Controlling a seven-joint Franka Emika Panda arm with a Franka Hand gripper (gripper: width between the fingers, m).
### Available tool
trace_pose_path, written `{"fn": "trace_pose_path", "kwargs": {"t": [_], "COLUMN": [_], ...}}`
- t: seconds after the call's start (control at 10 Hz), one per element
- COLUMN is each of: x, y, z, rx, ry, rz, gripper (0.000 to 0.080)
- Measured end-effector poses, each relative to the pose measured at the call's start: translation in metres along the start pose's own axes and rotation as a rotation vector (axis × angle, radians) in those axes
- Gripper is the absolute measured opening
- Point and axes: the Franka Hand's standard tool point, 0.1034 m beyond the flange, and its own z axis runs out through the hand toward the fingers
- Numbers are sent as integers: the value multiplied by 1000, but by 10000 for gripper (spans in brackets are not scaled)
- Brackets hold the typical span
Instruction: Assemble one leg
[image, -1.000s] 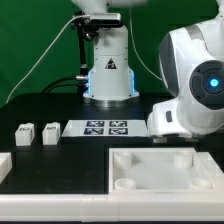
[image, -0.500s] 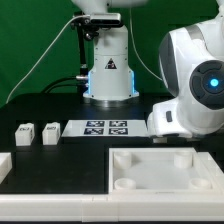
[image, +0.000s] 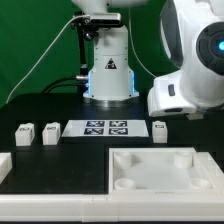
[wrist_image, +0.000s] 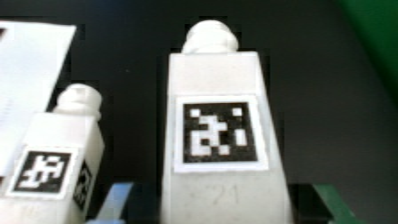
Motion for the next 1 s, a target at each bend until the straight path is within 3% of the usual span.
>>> {"fn": "trace_pose_path", "kwargs": {"t": [0.3,0.4,0.5,0.8,0.9,1.0], "x": [15,20,9,-6,-6,-3], "y": [-1,-1,5,11,10,11], "z": [-1,-8,-16,-73,-92,-88], "rx": [7,10,0,7,9,2], "ry": [131,259,329,549,681,792], "rz": [5,6,-22,-34,-38,-42], "gripper": [292,292,292,292,292,292]}}
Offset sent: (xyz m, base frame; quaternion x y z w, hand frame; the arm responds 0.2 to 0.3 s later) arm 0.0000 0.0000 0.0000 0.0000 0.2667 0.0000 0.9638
